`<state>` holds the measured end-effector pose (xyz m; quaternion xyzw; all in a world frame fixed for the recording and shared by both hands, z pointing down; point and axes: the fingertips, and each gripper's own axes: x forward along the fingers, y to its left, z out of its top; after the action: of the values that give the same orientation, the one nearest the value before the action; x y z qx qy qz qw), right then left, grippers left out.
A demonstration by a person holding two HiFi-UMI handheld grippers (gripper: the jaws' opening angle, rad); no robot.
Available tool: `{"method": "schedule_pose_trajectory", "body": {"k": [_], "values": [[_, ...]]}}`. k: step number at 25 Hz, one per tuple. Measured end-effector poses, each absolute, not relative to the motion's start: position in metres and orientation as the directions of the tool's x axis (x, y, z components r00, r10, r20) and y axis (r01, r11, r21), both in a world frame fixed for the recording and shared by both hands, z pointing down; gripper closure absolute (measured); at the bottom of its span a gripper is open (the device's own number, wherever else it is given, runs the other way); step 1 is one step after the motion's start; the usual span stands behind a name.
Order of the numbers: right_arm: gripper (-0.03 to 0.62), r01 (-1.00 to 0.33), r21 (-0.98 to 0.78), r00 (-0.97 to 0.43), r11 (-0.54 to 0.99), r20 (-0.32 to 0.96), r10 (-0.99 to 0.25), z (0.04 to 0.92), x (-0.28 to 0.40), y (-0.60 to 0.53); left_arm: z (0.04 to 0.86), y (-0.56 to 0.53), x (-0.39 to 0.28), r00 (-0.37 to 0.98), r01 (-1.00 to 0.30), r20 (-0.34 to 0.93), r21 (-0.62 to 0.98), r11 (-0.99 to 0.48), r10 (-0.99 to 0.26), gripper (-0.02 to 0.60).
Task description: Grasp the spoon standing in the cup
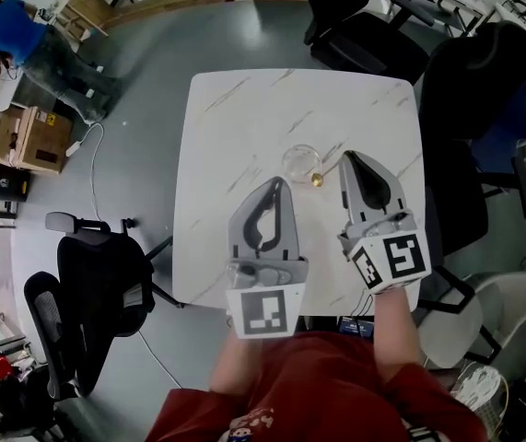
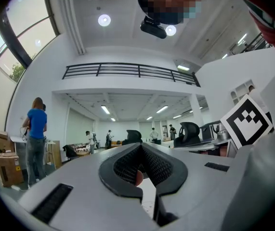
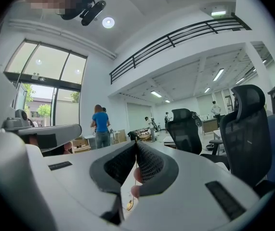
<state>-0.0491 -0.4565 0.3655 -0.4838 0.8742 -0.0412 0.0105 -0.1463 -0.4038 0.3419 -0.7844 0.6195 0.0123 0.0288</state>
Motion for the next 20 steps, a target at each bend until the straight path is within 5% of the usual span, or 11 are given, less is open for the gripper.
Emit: {"method": "schedule_pose_trajectory", "body": {"k": [20], "values": [[0.579, -0.856, -0.007, -0.514, 0.517, -0.089, -0.853, 0.307, 0.001, -0.336, 0.29, -0.297, -0.102, 0.236, -0.972, -0.179, -0.04, -0.232, -0.955, 0.572]]}}
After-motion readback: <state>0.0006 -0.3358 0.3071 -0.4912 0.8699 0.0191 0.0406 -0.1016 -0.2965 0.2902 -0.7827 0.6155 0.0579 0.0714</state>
